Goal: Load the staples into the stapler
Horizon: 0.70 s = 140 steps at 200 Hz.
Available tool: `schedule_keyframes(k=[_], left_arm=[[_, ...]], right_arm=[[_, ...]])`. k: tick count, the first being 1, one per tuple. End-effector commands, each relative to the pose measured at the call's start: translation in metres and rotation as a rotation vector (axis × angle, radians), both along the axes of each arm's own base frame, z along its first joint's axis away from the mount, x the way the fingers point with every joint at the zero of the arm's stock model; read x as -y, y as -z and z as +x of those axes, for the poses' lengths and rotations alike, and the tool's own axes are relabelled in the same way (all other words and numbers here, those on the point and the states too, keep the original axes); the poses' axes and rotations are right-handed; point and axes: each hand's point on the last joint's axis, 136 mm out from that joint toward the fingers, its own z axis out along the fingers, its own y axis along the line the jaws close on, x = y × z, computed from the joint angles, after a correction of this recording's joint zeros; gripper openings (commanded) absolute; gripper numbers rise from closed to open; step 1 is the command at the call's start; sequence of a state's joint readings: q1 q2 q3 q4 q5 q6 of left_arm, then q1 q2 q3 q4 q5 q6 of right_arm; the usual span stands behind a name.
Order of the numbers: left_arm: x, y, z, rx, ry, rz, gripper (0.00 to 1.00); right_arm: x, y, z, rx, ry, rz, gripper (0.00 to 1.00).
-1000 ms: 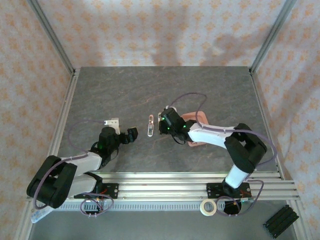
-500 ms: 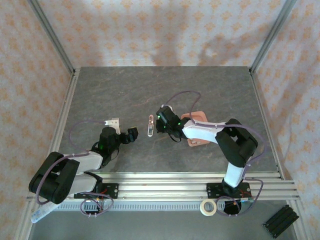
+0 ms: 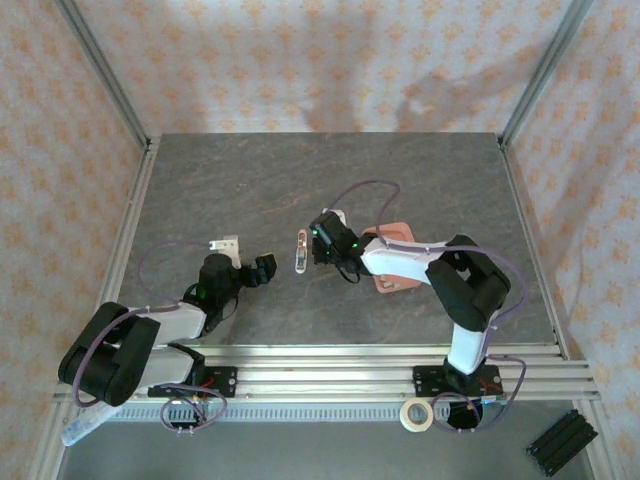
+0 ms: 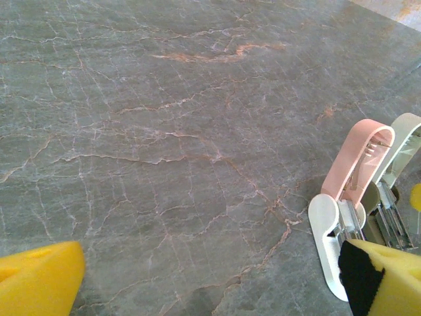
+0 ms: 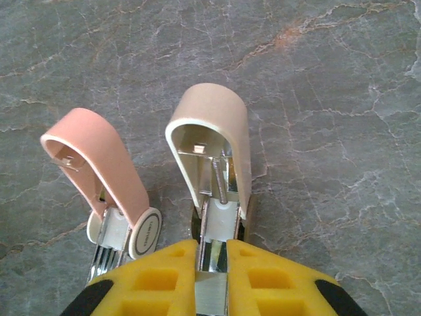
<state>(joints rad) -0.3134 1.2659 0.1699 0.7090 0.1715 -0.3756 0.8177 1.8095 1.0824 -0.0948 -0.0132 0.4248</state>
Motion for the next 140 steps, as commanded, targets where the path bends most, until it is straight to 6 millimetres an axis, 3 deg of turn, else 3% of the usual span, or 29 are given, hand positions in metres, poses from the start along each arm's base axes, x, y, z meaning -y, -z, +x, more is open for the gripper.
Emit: schedule_keyframes(k=[1, 140], left_arm=[[-0.0055, -0.0034, 0.0044, 0.027, -0.026, 0.008, 1.0], [-0.0042, -0.0026, 0.0058, 0.029, -0.022, 0.004, 1.0]], right_arm=[[0.0021, -0.004, 0.007, 0.024, 0.013, -0.043, 0.16], [-0.0026, 0.0045, 0.007, -0.001, -0.008, -0.057, 0.15]])
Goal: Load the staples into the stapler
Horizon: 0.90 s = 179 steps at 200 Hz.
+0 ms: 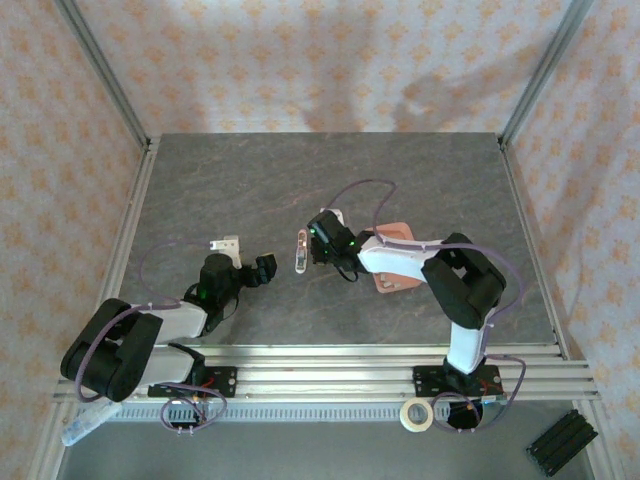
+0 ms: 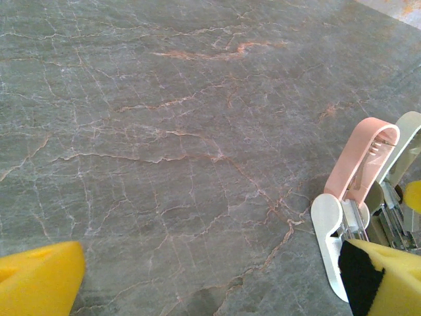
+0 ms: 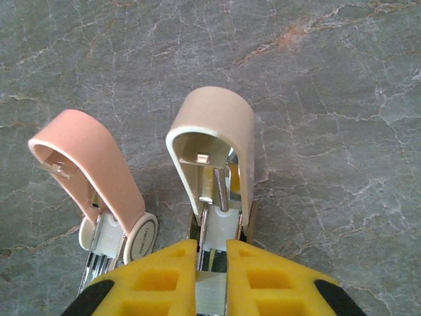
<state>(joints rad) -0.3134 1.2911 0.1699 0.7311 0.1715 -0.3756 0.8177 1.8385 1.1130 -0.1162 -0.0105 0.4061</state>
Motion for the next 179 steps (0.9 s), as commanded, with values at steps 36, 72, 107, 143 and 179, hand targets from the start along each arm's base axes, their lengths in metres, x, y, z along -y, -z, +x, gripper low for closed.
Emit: schedule_keyframes(k=[36, 72, 107, 143, 179], left_arm=[[-0.005, -0.005, 0.005, 0.033, -0.022, 0.004, 1.0], [-0.004, -0.006, 0.005, 0.035, -0.019, 0.003, 1.0], [-0.004, -0.006, 0.005, 0.037, -0.017, 0.002, 1.0], [-0.003, -0.006, 0.005, 0.036, -0.016, 0.003, 1.0], [-0.003, -0.006, 0.005, 0.036, -0.014, 0.004, 1.0]], right_arm=[[0.0, 0.002, 0.003, -0.002, 0.002, -0.036, 0.15], [0.001, 0.005, 0.0, -0.017, -0.004, -0.039, 0.15], [0.002, 0.008, -0.004, -0.034, -0.012, -0.037, 0.15], [0.005, 0.01, -0.008, -0.046, -0.018, -0.051, 0.15], [0.011, 0.013, -0.014, -0.061, -0.013, -0.061, 0.15]])
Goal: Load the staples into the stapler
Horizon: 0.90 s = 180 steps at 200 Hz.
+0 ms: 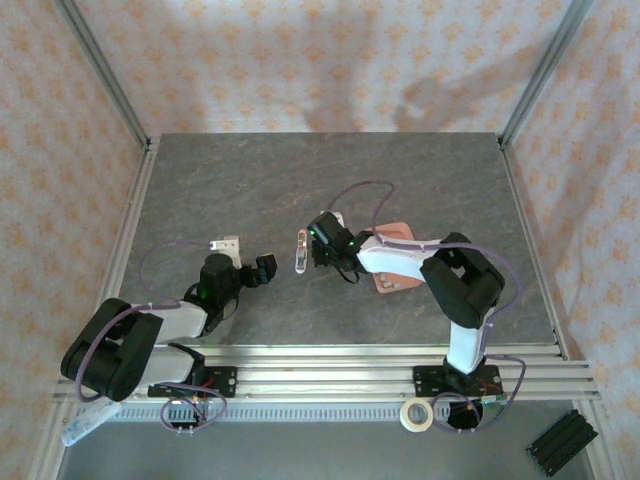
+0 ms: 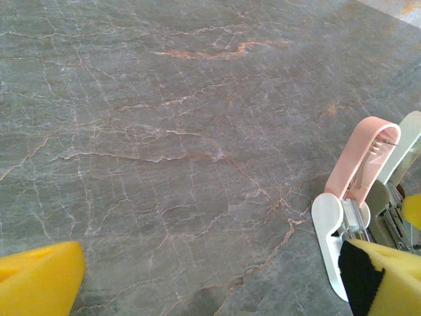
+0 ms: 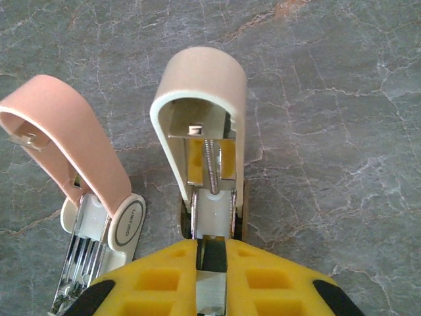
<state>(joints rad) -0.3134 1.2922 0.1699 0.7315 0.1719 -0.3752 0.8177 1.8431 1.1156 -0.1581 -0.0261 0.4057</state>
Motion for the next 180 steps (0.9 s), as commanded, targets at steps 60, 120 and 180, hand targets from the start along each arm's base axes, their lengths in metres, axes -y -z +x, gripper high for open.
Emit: schedule_keyframes(k=[60, 120, 180], left_arm=[[-0.003, -0.008, 0.005, 0.041, -0.008, 0.004, 1.0], [-0.004, -0.011, 0.003, 0.047, -0.008, 0.018, 1.0], [-0.006, -0.019, 0.001, 0.057, -0.012, 0.018, 1.0]], right_arm=[[0.007, 0.005, -0.01, -0.027, -0.011, -0.021, 0.15], [0.004, -0.002, -0.008, -0.014, -0.009, -0.002, 0.22], [0.004, -0.042, -0.005, 0.062, -0.016, 0.043, 0.29]])
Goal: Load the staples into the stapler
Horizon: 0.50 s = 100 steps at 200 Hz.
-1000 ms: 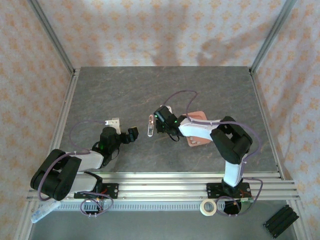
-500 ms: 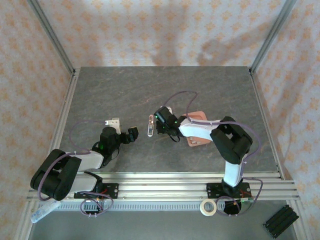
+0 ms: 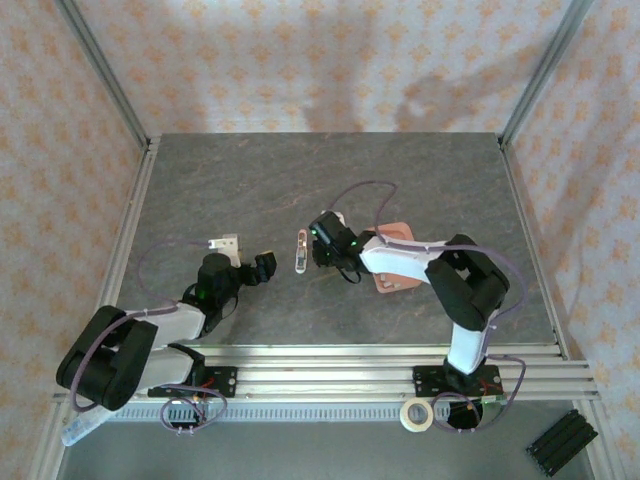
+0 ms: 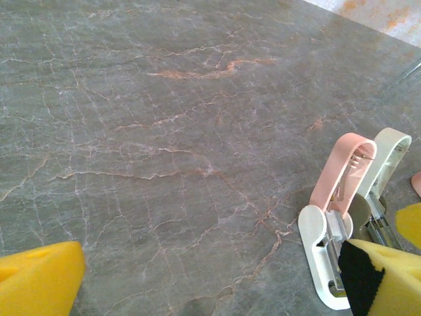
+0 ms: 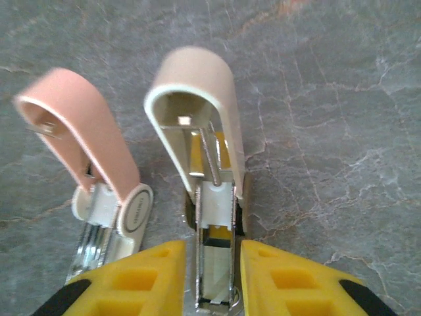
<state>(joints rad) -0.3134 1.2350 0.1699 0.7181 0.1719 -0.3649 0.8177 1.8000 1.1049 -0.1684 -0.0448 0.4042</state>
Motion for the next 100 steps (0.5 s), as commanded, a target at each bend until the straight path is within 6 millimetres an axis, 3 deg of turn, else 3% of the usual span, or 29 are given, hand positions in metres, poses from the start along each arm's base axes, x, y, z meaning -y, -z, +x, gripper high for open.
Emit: schedule_keyframes(k=[1, 45, 100], left_arm=[[-0.006, -0.005, 0.0, 0.013, -0.017, 0.022, 1.0], [-0.008, -0.015, -0.003, 0.026, -0.021, 0.019, 1.0], [-0.005, -0.029, -0.002, 0.033, -0.016, -0.007, 1.0]], right_arm=[[0.005, -0.03, -0.001, 0.059, -0.004, 0.018, 0.29], [0.02, -0.056, -0.007, 0.107, 0.018, 0.034, 0.29], [0.044, -0.066, -0.024, 0.123, 0.05, 0.043, 0.3]])
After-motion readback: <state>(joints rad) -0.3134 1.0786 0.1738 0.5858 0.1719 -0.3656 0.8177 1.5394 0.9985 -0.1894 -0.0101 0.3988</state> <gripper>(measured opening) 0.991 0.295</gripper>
